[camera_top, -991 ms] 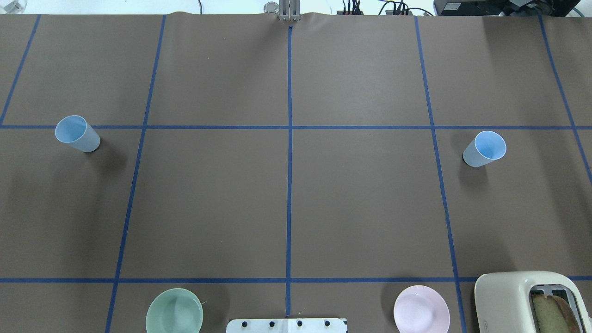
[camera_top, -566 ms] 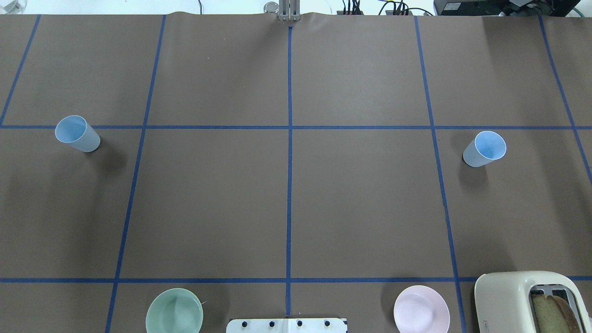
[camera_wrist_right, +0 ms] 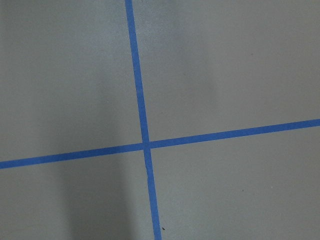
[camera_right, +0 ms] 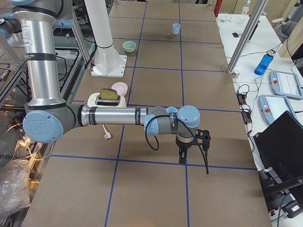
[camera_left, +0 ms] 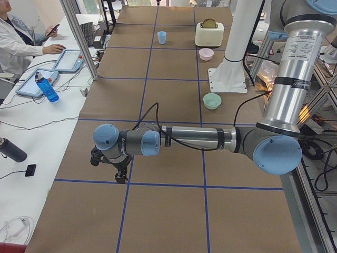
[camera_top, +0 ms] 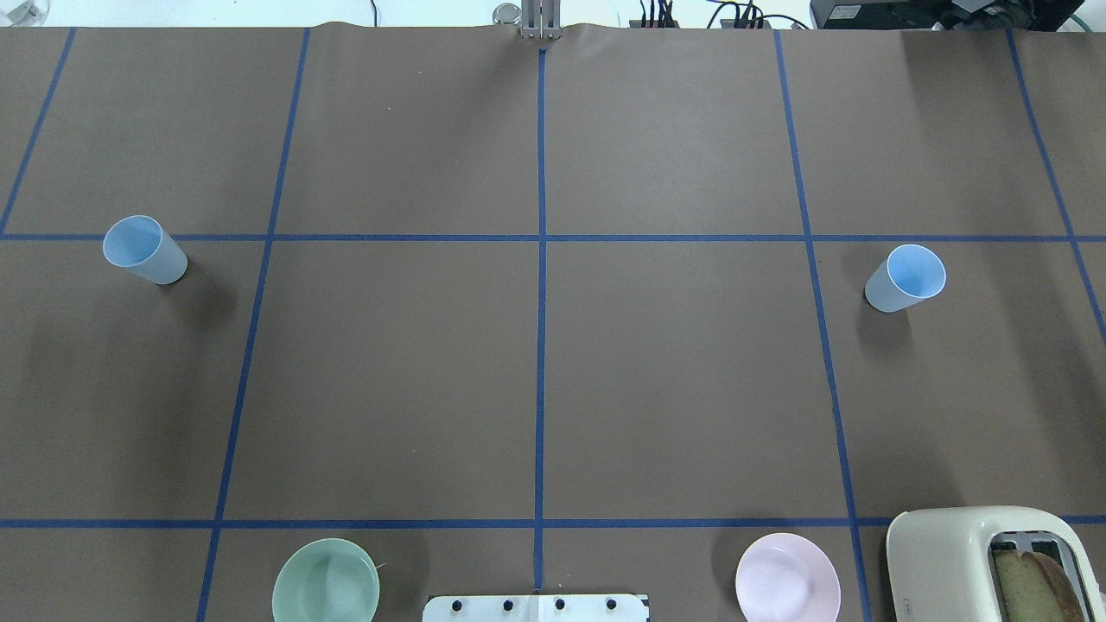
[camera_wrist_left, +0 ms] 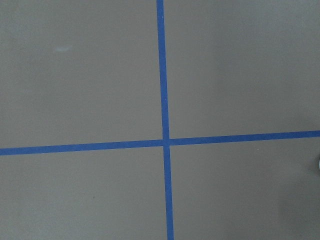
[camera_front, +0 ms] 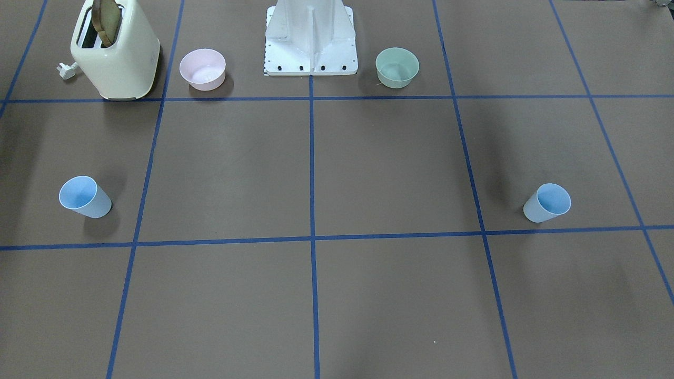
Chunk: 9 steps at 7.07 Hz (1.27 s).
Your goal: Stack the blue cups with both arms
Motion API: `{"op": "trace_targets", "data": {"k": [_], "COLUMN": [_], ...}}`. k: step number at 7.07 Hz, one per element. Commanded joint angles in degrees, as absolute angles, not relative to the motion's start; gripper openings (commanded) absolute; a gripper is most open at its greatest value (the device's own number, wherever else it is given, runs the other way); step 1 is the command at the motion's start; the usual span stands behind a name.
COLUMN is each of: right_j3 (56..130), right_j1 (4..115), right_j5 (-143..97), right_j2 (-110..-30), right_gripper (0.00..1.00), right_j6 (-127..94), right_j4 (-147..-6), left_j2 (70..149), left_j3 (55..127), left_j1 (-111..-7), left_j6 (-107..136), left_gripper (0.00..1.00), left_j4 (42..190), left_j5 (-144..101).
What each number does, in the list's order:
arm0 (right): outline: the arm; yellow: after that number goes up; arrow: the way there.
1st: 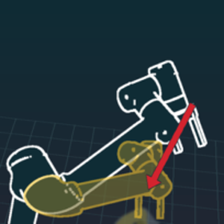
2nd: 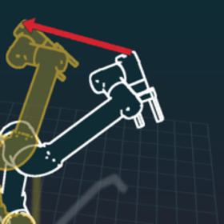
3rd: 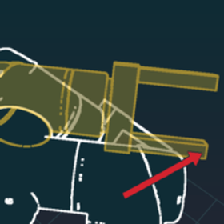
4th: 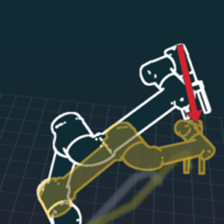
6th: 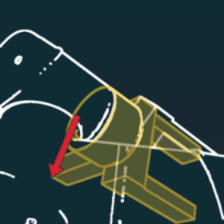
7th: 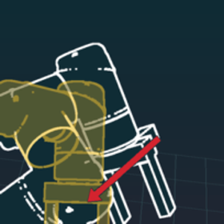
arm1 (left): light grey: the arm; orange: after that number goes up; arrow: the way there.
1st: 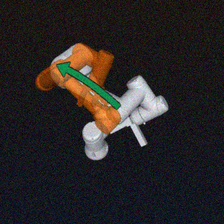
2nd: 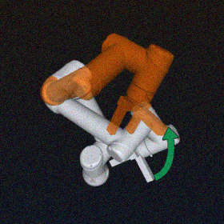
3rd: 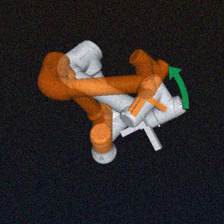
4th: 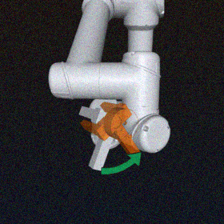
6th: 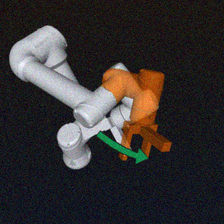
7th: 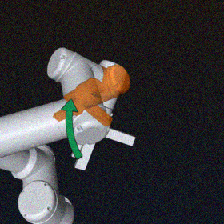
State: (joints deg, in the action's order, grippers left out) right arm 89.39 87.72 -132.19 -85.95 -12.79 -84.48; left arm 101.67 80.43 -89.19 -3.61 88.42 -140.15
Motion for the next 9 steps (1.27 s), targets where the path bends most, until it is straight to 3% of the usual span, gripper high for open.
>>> {"op": "trace_targets", "data": {"k": [1, 5, 9], "right_j3": [93.3, 94.0, 95.2], "right_j1": [85.5, 76.3, 66.6], "right_j5": [-132.2, -134.5, -136.7], "right_j2": [-85.8, -87.5, -82.4], "right_gripper": [1.00, 1.00, 1.00], "right_j6": [-13.0, -13.7, -25.7], "right_j4": [-83.3, -67.4, -67.5], "left_j2": [103.6, 106.9, 109.5], "left_j3": [80.7, 81.3, 80.9], "left_j1": [-87.1, -79.2, -74.5], "left_j6": [-3.0, 7.3, 12.9], "left_gripper": [0.98, 0.97, 0.99], "left_j4": [88.4, 94.0, 95.7], "left_j5": [-140.4, -140.4, -140.4]}}
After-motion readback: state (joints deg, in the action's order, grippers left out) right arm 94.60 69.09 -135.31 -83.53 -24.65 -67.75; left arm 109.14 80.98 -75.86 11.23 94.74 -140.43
